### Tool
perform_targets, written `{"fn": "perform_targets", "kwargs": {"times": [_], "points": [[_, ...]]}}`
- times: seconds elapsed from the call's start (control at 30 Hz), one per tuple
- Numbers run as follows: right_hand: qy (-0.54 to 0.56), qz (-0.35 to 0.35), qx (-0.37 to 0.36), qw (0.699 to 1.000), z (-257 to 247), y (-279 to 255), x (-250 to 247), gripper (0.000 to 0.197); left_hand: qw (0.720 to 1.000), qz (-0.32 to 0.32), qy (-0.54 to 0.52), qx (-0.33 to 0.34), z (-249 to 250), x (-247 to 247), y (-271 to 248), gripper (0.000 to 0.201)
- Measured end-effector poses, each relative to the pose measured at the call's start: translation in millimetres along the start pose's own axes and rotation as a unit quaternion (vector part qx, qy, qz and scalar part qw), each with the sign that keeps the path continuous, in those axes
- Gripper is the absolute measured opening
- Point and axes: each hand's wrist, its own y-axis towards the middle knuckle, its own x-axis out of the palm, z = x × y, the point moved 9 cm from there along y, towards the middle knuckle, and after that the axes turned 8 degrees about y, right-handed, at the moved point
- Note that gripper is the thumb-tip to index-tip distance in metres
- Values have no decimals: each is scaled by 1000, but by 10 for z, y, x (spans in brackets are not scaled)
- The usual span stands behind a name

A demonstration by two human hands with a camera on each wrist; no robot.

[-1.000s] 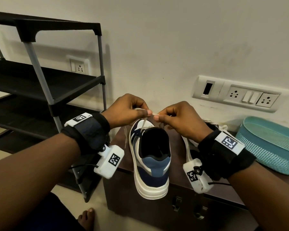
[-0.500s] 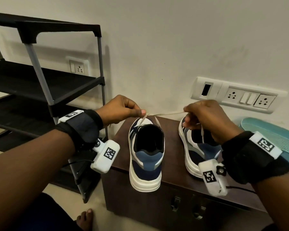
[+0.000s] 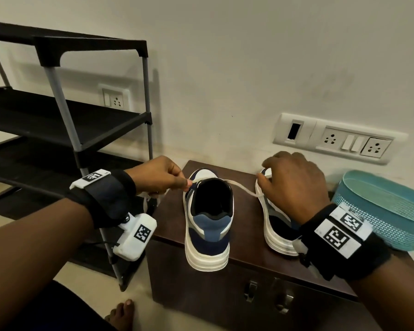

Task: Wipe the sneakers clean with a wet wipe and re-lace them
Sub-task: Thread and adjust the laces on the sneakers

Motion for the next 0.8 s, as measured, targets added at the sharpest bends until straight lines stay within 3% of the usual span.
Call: {"fn": "perform_targets", "kwargs": {"times": [0.07, 0.13, 0.2, 0.33, 0.5, 0.67, 0.73, 0.8], "points": [[199, -51, -7, 979, -57, 76, 126, 29, 1000, -23, -14, -4, -16, 62, 2, 17], [379, -158, 12, 912, -196, 98, 400, 27, 999, -41, -31, -8, 6, 111, 6, 15], [430, -212, 23, 877, -296, 87, 604, 19, 998, -43, -54, -5, 41, 124, 24, 16], [414, -200, 28, 888, -253, 144, 620, 17, 997, -17, -66, 20, 107, 89, 43, 13], [507, -186, 85, 838, -219, 88, 671, 18, 994, 25, -97, 31, 141, 18, 52, 20], [517, -187, 68, 833, -359, 49, 735, 16, 994, 72, -77, 25, 78, -91, 77, 19], [500, -182, 57, 845, -376, 68, 709, 15, 995, 80, -58, 25, 68, -119, 75, 20], [425, -165, 39, 889, -348, 111, 659, 15, 995, 87, -31, 21, 53, -152, 60, 21]]}}
